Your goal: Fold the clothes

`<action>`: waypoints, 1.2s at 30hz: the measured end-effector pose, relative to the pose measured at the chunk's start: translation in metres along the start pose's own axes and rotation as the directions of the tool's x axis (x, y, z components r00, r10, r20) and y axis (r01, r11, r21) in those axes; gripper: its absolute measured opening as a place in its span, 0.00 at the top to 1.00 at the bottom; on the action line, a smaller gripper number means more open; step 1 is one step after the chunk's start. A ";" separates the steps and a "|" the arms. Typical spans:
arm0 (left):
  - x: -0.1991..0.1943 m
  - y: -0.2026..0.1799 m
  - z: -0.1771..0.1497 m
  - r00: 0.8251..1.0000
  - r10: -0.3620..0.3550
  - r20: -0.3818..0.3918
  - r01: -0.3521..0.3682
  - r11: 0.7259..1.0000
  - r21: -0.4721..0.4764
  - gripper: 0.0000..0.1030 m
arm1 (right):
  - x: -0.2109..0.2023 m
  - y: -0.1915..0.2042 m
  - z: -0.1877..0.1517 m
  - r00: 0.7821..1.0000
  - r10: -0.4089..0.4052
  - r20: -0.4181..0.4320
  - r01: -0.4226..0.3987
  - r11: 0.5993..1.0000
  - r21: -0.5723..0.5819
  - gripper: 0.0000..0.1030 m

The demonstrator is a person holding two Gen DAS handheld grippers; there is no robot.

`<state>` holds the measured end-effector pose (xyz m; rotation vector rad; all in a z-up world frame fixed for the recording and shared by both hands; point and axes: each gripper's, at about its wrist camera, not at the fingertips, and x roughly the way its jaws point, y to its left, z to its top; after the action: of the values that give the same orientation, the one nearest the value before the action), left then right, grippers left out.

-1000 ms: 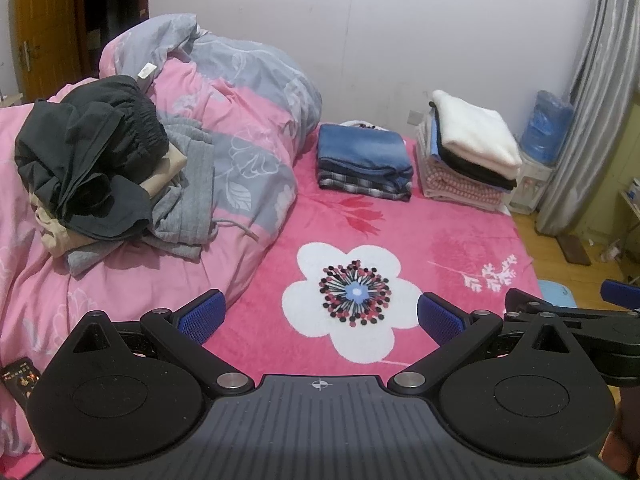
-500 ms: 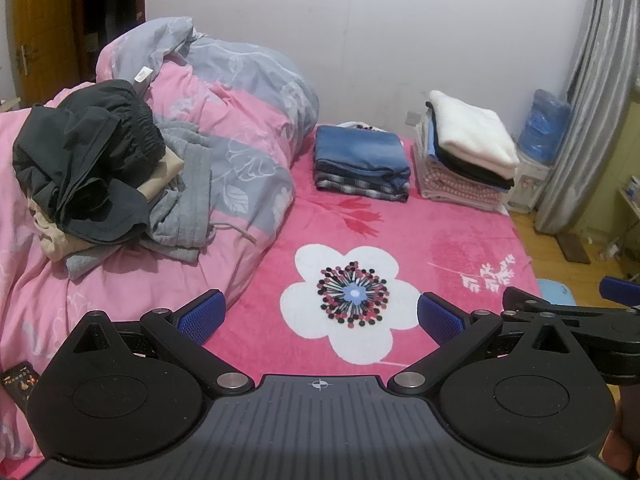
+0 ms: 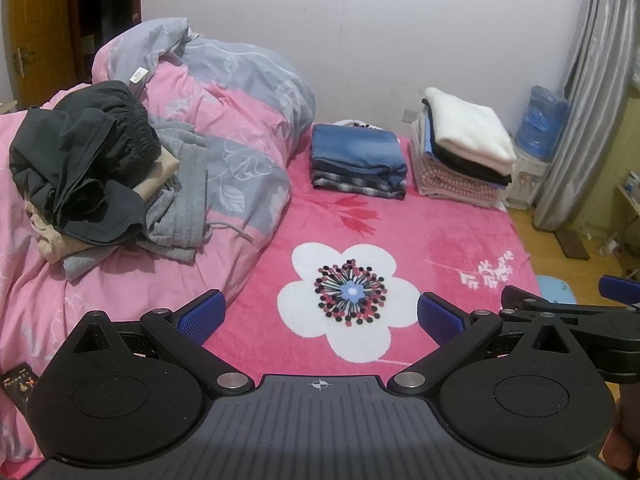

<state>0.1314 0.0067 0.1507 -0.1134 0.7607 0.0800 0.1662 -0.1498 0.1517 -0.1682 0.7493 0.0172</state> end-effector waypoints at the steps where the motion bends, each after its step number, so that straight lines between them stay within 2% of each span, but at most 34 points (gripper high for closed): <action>1: 0.000 0.000 0.000 1.000 -0.001 -0.001 0.001 1.000 0.000 0.00 | 0.000 0.000 0.000 1.000 -0.001 -0.001 0.001 1.000 0.000 0.00; 36: 0.004 0.001 -0.002 1.000 -0.004 -0.014 0.004 1.000 -0.004 0.00 | 0.003 0.003 0.000 1.000 -0.002 -0.018 0.002 1.000 0.000 0.00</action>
<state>0.1324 0.0077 0.1463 -0.1195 0.7741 0.0770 0.1678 -0.1474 0.1490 -0.1690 0.7672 0.0136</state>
